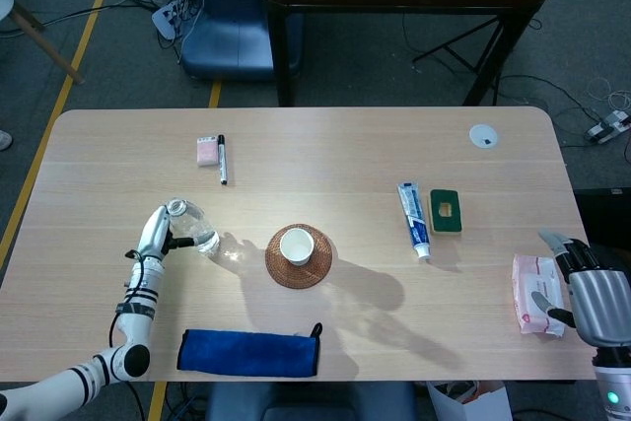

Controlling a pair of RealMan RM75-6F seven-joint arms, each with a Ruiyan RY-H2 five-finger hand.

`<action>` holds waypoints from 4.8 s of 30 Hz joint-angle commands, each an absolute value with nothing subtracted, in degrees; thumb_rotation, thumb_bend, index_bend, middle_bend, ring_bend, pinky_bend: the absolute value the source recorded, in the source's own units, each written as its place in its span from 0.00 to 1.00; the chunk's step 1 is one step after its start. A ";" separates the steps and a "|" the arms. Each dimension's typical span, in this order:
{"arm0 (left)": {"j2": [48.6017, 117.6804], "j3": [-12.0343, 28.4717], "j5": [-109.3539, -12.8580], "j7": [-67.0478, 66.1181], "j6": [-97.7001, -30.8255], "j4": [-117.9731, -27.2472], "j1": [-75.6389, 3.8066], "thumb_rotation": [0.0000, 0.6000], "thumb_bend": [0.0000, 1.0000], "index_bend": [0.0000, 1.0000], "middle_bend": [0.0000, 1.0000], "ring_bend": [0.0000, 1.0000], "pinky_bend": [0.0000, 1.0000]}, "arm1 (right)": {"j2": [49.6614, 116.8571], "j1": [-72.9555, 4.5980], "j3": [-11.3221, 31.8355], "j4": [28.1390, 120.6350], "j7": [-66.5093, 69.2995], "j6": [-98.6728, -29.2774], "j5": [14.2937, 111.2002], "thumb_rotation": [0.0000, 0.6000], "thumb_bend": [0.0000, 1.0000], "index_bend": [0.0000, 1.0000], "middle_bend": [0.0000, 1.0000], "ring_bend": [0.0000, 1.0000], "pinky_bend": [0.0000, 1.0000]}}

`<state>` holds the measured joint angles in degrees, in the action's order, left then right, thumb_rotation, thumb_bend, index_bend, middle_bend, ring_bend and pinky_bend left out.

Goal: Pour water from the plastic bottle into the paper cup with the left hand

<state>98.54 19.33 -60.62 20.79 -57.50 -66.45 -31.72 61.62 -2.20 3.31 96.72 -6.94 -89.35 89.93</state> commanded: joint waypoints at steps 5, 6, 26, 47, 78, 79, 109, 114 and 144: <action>99.46 18.97 -65.51 21.93 -63.15 -67.11 -30.68 1.00 0.02 0.70 0.71 0.35 0.16 | 61.64 -2.26 3.29 96.76 -7.04 -89.15 89.86 1.00 0.13 0.17 0.22 0.21 0.44; 99.30 18.75 -66.07 21.40 -63.81 -67.61 -30.57 1.00 0.02 0.70 0.71 0.35 0.16 | 61.64 -2.26 3.28 96.79 -7.08 -89.13 89.87 1.00 0.13 0.17 0.22 0.21 0.44; 88.30 12.78 -66.06 -27.45 -67.47 -90.64 -33.45 1.00 0.02 0.73 0.76 0.36 0.16 | 61.41 -2.34 3.16 97.09 -7.03 -88.89 89.99 1.00 0.13 0.18 0.22 0.21 0.44; 90.23 14.03 -41.90 -59.92 -68.52 -97.95 -44.38 1.00 0.02 0.73 0.77 0.37 0.19 | 60.87 -2.42 3.18 97.08 -5.74 -88.69 89.93 1.00 0.13 0.18 0.22 0.21 0.44; 97.40 15.54 -23.16 -82.80 -83.12 -96.63 -58.32 1.00 0.02 0.72 0.77 0.38 0.41 | 59.96 -2.24 3.10 97.09 -3.51 -89.09 90.26 1.00 0.13 0.18 0.22 0.21 0.44; 97.56 15.76 -22.71 -82.98 -83.30 -96.37 -58.54 1.00 0.02 0.72 0.77 0.38 0.41 | 59.92 -2.22 3.09 97.10 -3.39 -89.16 90.32 1.00 0.13 0.18 0.22 0.21 0.44; 101.93 13.00 -21.09 -91.87 -88.31 -91.13 -62.97 1.00 0.02 0.72 0.77 0.38 0.41 | 59.53 -2.24 3.10 97.00 -2.26 -89.05 90.24 1.00 0.13 0.18 0.22 0.21 0.44; 102.25 13.14 -20.69 -93.13 -88.99 -90.62 -63.26 1.00 0.02 0.72 0.77 0.38 0.41 | 59.36 -2.17 3.13 97.02 -1.85 -89.24 90.29 1.00 0.13 0.18 0.22 0.21 0.44; 104.51 13.45 -20.46 -98.99 -92.35 -88.88 -64.48 1.00 0.02 0.72 0.77 0.38 0.40 | 59.07 -2.06 3.21 97.01 -1.13 -89.32 90.16 1.00 0.13 0.18 0.22 0.21 0.44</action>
